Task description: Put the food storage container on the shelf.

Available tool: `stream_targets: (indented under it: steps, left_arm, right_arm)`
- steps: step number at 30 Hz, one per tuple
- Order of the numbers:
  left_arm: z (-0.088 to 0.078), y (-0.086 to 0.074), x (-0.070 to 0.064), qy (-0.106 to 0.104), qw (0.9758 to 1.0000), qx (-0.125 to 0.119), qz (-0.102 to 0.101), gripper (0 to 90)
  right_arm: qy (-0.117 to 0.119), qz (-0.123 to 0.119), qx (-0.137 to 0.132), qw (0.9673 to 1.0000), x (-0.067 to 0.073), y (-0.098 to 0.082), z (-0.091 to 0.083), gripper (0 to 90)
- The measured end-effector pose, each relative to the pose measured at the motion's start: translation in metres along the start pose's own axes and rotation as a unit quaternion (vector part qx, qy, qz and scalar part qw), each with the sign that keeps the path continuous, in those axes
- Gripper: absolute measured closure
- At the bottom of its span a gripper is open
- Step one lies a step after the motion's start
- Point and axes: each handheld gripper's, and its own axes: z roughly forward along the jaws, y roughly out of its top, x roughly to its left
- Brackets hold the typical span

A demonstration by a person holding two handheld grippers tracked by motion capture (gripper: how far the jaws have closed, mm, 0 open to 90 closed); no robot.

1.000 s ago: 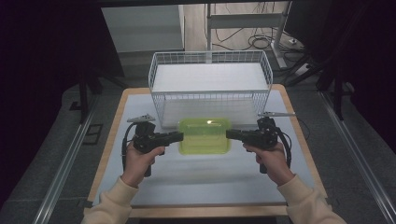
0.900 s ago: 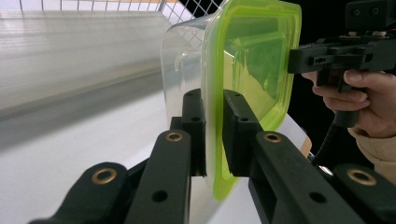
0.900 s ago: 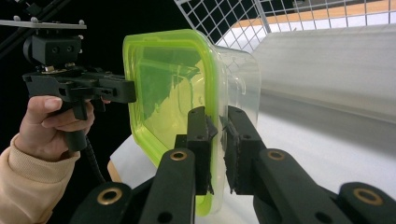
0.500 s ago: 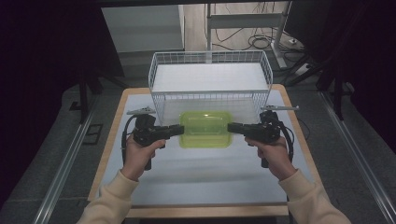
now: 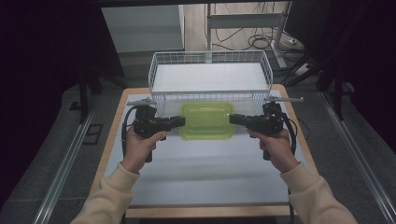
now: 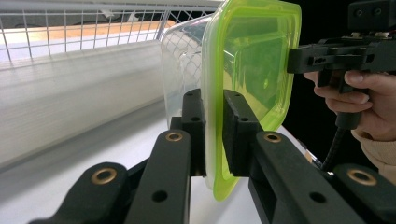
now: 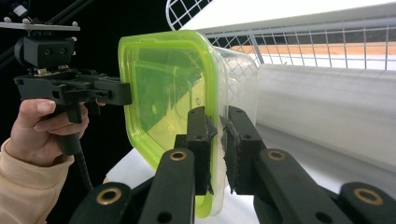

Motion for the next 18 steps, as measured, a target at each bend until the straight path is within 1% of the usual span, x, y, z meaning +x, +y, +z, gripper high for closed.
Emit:
stream_targets:
  steps: [7, 8, 9, 15, 16, 18]
  left_arm:
    - [0.0, 0.009, 0.001, -0.002, 1.0, -0.005, 0.003, 81.1]
    - [0.0, 0.011, 0.0, -0.001, 1.0, -0.006, 0.004, 81.0]
    - [0.0, 0.013, 0.0, 0.001, 1.0, -0.005, 0.003, 81.0]
    - [-0.001, 0.023, 0.0, 0.003, 0.9999, -0.008, 0.011, 81.1]
    - [-0.001, 0.025, 0.0, 0.004, 0.9999, -0.009, 0.009, 81.1]
    - [-0.001, 0.028, 0.0, 0.006, 0.9999, -0.01, 0.011, 81.0]
  right_arm:
    - [-0.004, -0.007, -0.004, 1.0, 0.001, 0.01, -0.001, 81.0]
    - [-0.005, -0.008, -0.007, 0.9999, 0.001, 0.013, -0.001, 81.0]
    - [-0.005, -0.008, -0.007, 0.9999, 0.001, 0.013, -0.001, 81.0]
    - [-0.007, -0.012, -0.013, 0.9998, 0.002, 0.024, -0.001, 81.0]
    - [-0.007, -0.012, -0.013, 0.9998, 0.002, 0.024, -0.001, 81.0]
    - [-0.008, -0.013, -0.014, 0.9998, 0.003, 0.027, -0.001, 80.9]
